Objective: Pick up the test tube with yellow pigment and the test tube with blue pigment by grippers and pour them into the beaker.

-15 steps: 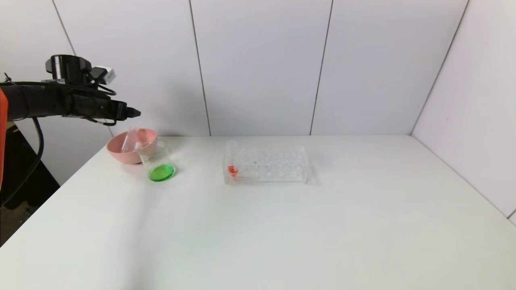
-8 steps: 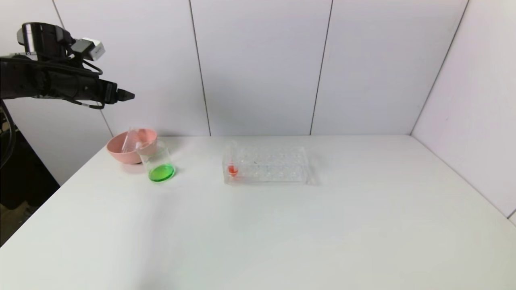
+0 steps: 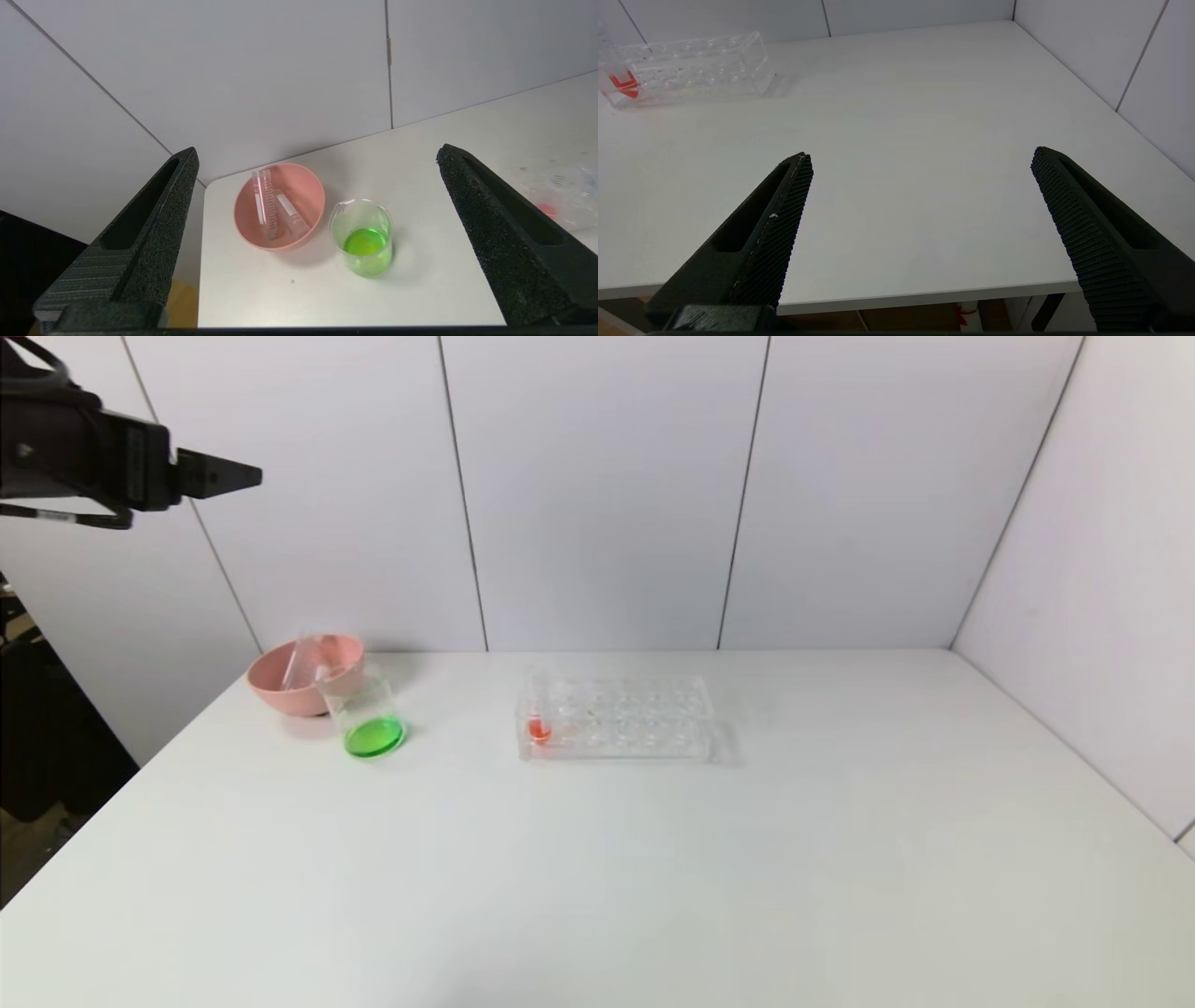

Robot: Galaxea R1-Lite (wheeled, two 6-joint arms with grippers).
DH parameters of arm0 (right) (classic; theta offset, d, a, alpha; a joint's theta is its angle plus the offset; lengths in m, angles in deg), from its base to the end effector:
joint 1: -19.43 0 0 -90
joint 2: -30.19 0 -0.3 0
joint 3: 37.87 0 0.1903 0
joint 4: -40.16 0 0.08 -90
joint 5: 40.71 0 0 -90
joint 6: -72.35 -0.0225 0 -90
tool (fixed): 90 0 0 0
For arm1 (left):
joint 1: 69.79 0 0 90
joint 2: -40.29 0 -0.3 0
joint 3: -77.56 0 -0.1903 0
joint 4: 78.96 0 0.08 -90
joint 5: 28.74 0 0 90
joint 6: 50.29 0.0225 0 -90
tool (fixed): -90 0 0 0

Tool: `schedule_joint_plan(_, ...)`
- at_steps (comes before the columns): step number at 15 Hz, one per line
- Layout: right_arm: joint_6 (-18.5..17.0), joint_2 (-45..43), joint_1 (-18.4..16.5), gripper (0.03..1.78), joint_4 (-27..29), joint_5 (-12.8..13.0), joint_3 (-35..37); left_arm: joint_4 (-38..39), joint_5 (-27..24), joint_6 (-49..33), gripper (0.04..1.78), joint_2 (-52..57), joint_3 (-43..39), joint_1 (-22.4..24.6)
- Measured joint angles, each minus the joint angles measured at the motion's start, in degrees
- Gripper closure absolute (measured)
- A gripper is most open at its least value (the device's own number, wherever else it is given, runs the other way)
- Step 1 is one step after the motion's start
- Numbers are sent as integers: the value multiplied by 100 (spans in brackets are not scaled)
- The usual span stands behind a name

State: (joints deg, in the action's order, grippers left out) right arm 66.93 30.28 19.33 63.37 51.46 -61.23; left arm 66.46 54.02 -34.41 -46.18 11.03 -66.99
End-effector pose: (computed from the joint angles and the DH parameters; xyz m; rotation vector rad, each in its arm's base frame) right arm -0.0227 -0.0008 0.0758 0.0946 -0.0029 -0.0395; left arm 0.2524 0.0095 0.3723 0.2650 0.1202 -0.0951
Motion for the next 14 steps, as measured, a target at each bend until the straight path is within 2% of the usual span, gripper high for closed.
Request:
schedule_joint_plan(5,0,0,0,10,0,2,0,-422,17,-74,4,2727,-1714,-338)
schedule_joint_plan(8,0,0,0,10,0,0,0,-1196,30,-195,4,4430,-2434,-399)
schedule_joint_plan(11,0,0,0,10,0,2,0,-2044,16,-245,4,5943,-2883,-210)
schedule_joint_plan(14,0,0,0,10,0,2,0,-2478,44,33,4,6988,-3393,-112)
